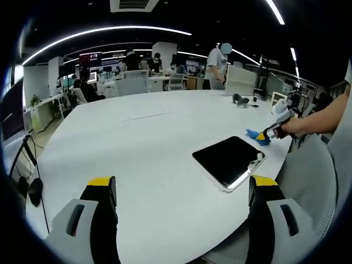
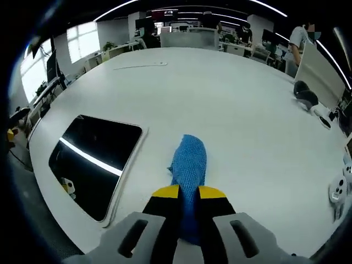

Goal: Wipe the mirror surface with the cleaning cloth until all visible marks leave the cleaned area.

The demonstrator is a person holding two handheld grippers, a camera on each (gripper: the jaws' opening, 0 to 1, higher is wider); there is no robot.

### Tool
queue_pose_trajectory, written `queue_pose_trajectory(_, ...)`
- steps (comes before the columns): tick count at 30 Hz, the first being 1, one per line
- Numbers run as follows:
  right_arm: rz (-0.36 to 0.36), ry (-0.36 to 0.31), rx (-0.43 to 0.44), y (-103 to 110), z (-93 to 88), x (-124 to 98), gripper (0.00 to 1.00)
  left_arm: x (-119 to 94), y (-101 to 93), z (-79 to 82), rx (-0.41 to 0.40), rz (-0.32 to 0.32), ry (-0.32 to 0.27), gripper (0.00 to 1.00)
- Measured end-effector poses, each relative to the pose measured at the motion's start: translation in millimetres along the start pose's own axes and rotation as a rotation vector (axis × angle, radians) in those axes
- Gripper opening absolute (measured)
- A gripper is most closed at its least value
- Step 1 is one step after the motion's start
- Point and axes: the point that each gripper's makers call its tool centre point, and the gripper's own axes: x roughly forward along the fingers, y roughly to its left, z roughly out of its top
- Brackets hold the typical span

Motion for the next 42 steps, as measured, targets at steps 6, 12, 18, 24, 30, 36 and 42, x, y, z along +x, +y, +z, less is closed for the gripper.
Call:
queue_pose_trajectory(6,0.021,0.041,0.166,3.0,3.3,2.1,0.06,-0.3,2.1,2.0,-0.006,0.002,-0.009,0.99)
queue_pose_trajectory(12,0.058,0.033,0.193,7.8,14.1,-4.0,0.04,-0.9,1.6,1.3,0.004,-0.002,-0.007,0.99)
queue_pose_trajectory(18,0.071,0.002,0.217,17.5,41.5,-13.1,0.04,-2.6,1.9,-0.6,0.010,-0.003,0.001,0.99)
queue_pose_trajectory(24,0.099,-0.011,0.188,37.1,63.8,-8.5,0.04,-1.3,-0.1,1.6,0.018,-0.014,0.000,0.99)
queue_pose_trajectory(30,0.125,0.006,0.167,61.0,70.6,5.5,0.04,-2.8,-3.4,1.1,0.021,-0.022,-0.002,0.99)
queue_pose_trajectory(36,0.110,0.009,0.152,75.6,67.6,23.7,0.03,-6.0,-1.9,-4.5,0.021,-0.016,0.004,0.99)
queue_pose_trajectory(42,0.103,0.040,0.128,86.8,62.0,32.7,0.03,-9.7,1.2,-5.0,0.012,-0.009,0.001,0.99)
